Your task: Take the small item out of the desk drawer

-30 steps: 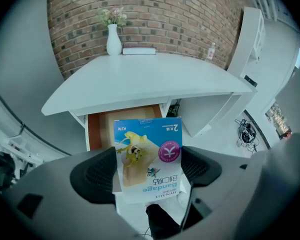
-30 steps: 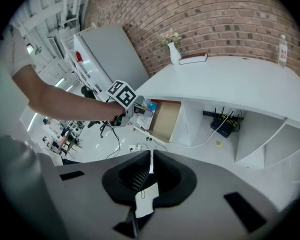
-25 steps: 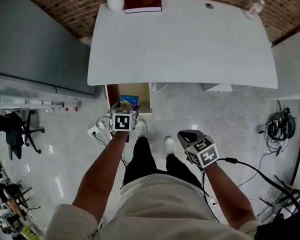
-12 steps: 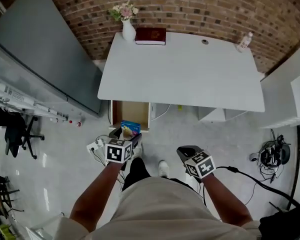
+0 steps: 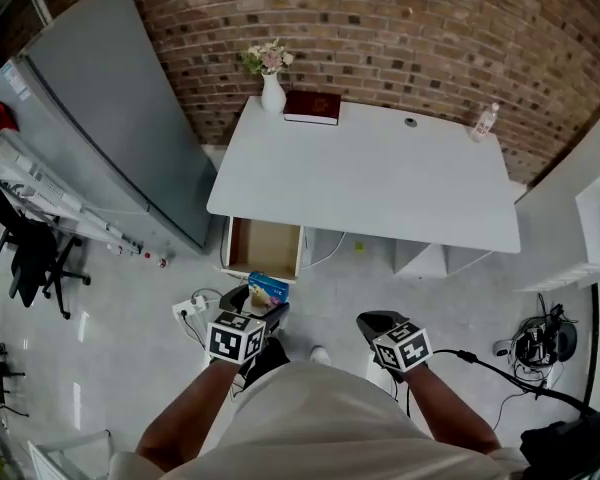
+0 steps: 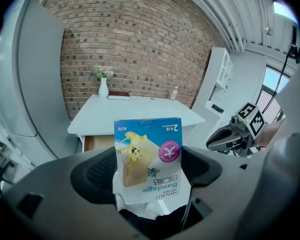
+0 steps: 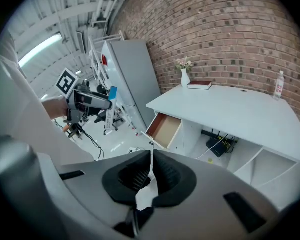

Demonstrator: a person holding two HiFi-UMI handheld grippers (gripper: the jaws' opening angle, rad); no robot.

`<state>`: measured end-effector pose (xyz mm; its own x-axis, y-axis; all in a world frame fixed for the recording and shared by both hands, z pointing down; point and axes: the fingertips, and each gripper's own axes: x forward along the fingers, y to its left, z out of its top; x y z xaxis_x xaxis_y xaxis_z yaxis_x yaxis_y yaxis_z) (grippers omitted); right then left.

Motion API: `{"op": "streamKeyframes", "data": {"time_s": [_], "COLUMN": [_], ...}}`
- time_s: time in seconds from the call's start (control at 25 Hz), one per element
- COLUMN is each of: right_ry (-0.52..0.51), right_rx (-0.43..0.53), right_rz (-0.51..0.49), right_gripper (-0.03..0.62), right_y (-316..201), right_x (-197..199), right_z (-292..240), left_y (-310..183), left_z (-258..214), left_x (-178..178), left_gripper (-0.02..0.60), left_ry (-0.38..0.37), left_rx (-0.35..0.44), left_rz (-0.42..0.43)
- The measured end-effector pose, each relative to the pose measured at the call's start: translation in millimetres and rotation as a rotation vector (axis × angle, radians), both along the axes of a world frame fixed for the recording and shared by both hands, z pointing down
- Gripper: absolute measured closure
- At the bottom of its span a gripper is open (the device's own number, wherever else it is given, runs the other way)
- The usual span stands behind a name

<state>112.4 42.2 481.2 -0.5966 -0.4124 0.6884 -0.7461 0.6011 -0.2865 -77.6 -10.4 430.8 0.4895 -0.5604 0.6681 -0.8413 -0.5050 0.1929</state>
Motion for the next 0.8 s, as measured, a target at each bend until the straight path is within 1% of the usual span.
{"op": "streamKeyframes", "data": {"time_s": [0.32, 0.8], "right_ry": [-0.007, -0.034], "right_rx": [0.022, 0.056], "right_rz": [-0.032, -0.054], "right_gripper": [0.553, 0.556], "right_y": [10, 10], "right_x": [-2, -13], "right_z": [-17, -31], "left_y": [23, 31], "left_z": [-14, -26], "left_x": [6, 3], "left_gripper": [0.192, 0.191], "left_ry": [0.007, 0.006], "left_rx": [-0.008, 0.008], "left_rz": [0.013, 0.002]}}
